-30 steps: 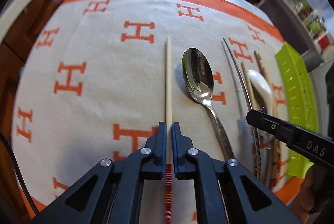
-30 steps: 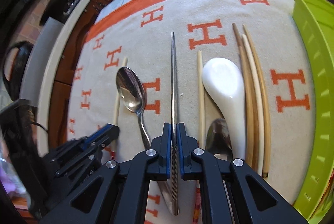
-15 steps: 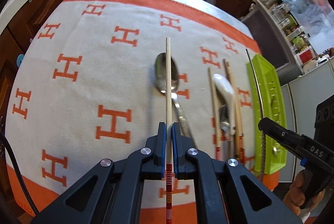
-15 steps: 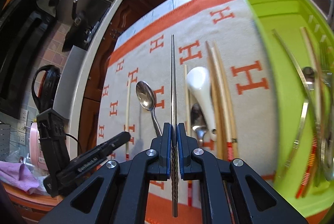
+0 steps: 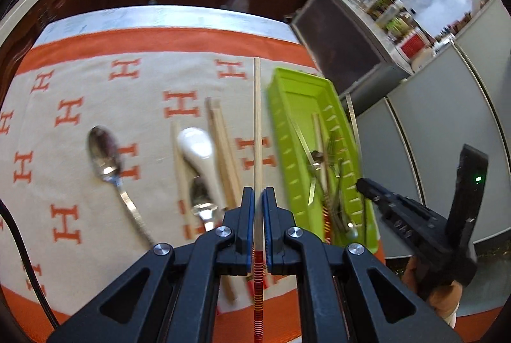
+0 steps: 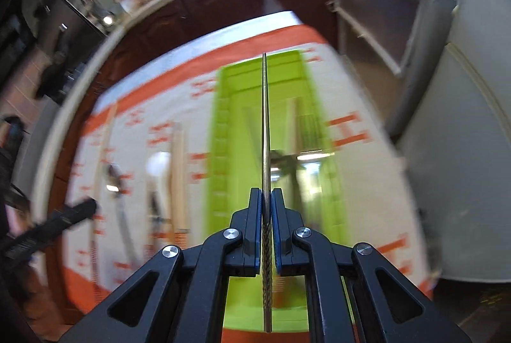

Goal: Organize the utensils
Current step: 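Carry both chopsticks into the green tray and open both tools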

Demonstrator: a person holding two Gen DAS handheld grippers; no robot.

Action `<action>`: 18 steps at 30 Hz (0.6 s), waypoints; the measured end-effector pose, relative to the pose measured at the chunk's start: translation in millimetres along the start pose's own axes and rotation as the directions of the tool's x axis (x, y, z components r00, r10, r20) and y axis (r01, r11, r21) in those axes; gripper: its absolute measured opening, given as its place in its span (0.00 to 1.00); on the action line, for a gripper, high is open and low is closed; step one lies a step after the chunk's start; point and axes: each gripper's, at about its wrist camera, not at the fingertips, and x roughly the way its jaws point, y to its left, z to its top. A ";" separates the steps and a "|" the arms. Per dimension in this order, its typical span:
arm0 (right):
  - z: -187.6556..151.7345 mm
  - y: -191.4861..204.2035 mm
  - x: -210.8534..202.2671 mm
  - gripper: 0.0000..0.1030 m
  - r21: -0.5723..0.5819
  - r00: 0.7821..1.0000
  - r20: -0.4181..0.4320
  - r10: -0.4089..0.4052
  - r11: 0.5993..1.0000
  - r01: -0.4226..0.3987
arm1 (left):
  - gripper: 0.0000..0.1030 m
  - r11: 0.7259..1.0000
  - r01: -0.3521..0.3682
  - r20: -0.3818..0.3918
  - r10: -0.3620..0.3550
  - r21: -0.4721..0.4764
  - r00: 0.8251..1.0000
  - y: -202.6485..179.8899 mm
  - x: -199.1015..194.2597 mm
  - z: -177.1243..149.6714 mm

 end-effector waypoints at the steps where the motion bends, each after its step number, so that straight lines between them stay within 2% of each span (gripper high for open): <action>1: -0.4 -4.5 2.3 0.06 -0.015 1.000 -0.010 -0.018 1.000 0.018 | 0.03 1.000 0.004 -0.003 -0.004 0.013 1.000 -10.0 5.5 3.9; 3: 0.2 -13.0 6.9 0.06 -0.028 0.998 -0.043 -0.034 0.999 0.033 | 0.03 0.999 0.010 -0.011 -0.010 0.036 1.000 -30.8 18.1 12.2; 6: 0.7 -25.9 10.5 0.08 0.012 0.998 -0.062 -0.010 1.000 0.011 | 0.03 0.999 0.013 -0.027 -0.011 0.049 1.000 -54.1 35.8 18.2; 9: -0.7 -38.2 5.2 0.20 0.087 0.999 -0.027 0.034 0.996 -0.032 | 0.03 0.999 0.004 -0.051 -0.002 0.044 0.999 -64.6 59.4 21.7; 15: -2.4 -63.9 -16.0 0.27 0.217 0.994 0.067 0.091 0.971 -0.103 | 0.05 1.000 0.014 -0.110 -0.014 0.006 0.994 -64.4 91.2 16.9; 17: 0.1 -69.3 -18.0 0.28 0.240 0.993 0.073 0.095 0.965 -0.110 | 0.18 1.000 0.015 -0.126 -0.012 0.023 0.992 -65.4 93.4 9.4; 18: 0.3 -71.9 -18.1 0.28 0.248 0.993 0.072 0.099 0.962 -0.113 | 0.18 0.999 0.018 -0.124 -0.015 0.030 0.992 -65.5 91.5 5.4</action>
